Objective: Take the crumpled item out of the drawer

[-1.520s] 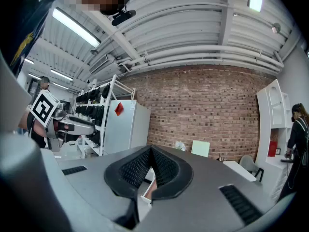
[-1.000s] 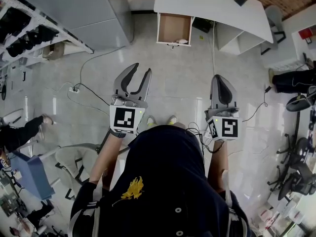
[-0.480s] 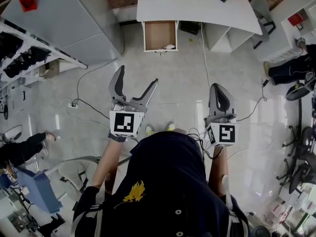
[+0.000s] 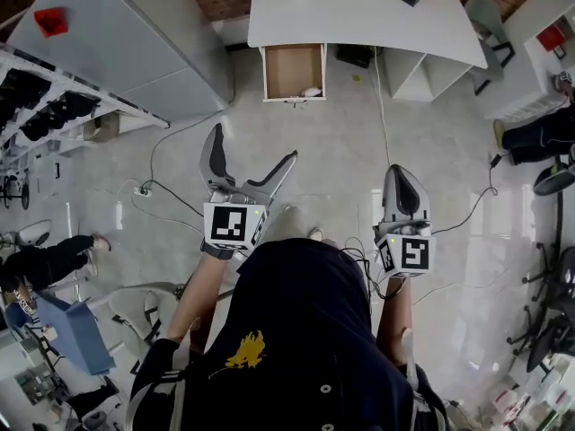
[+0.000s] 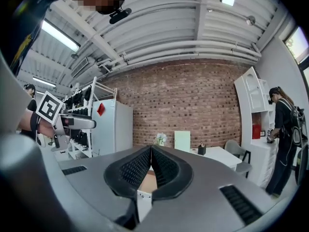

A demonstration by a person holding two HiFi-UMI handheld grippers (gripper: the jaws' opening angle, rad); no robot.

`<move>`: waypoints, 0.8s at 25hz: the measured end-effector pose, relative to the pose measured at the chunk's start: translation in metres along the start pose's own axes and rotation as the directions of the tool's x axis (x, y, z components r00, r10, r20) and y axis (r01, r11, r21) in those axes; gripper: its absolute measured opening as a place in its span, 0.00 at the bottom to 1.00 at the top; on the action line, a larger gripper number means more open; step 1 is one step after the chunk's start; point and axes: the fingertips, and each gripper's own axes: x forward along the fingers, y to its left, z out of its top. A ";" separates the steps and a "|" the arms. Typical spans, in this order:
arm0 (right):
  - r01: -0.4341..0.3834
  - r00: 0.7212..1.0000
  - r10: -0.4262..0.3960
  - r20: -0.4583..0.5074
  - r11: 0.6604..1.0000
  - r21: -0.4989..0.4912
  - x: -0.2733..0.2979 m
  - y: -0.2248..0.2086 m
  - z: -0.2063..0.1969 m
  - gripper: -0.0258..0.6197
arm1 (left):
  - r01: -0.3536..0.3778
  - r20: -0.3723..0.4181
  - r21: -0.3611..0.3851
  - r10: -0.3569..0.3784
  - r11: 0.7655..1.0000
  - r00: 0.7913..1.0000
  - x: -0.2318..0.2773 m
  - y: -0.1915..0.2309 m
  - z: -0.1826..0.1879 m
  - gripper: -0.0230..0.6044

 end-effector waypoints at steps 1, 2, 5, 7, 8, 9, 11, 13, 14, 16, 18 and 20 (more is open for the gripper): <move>-0.013 1.000 0.013 -0.007 1.000 -0.003 0.006 0.001 -0.002 0.08 | -0.008 -0.021 -0.008 0.007 1.000 1.000 0.006 0.004 -0.007 0.96; -0.024 1.000 0.024 -0.014 1.000 -0.006 0.015 0.003 -0.004 0.08 | -0.013 -0.040 -0.016 0.012 1.000 0.999 0.012 0.010 -0.014 0.97; -0.038 0.999 0.038 -0.034 0.999 -0.009 0.047 0.003 -0.008 0.08 | -0.007 -0.075 -0.038 0.004 0.999 0.997 0.033 0.026 -0.036 0.97; -0.043 0.998 0.042 -0.042 0.999 -0.025 0.072 -0.002 -0.009 0.08 | 0.002 -0.083 -0.045 -0.006 0.999 0.997 0.056 0.036 -0.050 0.97; -0.043 0.998 0.041 -0.047 0.998 -0.036 0.086 -0.008 -0.008 0.08 | 0.007 -0.086 -0.049 -0.011 0.999 0.996 0.070 0.040 -0.057 0.97; -0.040 0.998 0.038 -0.052 0.998 -0.045 0.100 -0.014 -0.007 0.08 | 0.011 -0.088 -0.056 -0.016 0.998 0.996 0.086 0.045 -0.064 0.97; -0.031 0.997 0.027 -0.065 0.998 -0.059 0.132 -0.029 -0.004 0.08 | 0.016 -0.089 -0.074 -0.022 0.997 0.996 0.121 0.059 -0.075 0.97; -0.032 0.997 0.027 -0.078 0.997 -0.068 0.169 -0.044 -0.001 0.08 | 0.017 -0.087 -0.089 -0.025 0.996 0.996 0.156 0.076 -0.084 0.97; -0.038 0.996 0.032 -0.085 0.996 -0.075 0.189 -0.051 0.001 0.08 | 0.017 -0.086 -0.096 -0.025 0.995 0.996 0.174 0.085 -0.089 0.97; -0.048 0.993 0.038 -0.109 0.995 -0.087 0.231 -0.065 0.003 0.08 | 0.016 -0.089 -0.109 -0.026 0.994 0.996 0.211 0.102 -0.099 0.97; -0.049 0.987 0.035 -0.160 0.996 -0.080 0.273 -0.078 0.002 0.08 | 0.025 -0.101 -0.128 -0.038 0.991 0.994 0.248 0.118 -0.111 0.97; -0.061 0.980 0.046 -0.194 0.995 -0.073 0.313 -0.084 0.002 0.08 | 0.038 -0.115 -0.140 -0.055 0.989 0.992 0.282 0.133 -0.122 0.97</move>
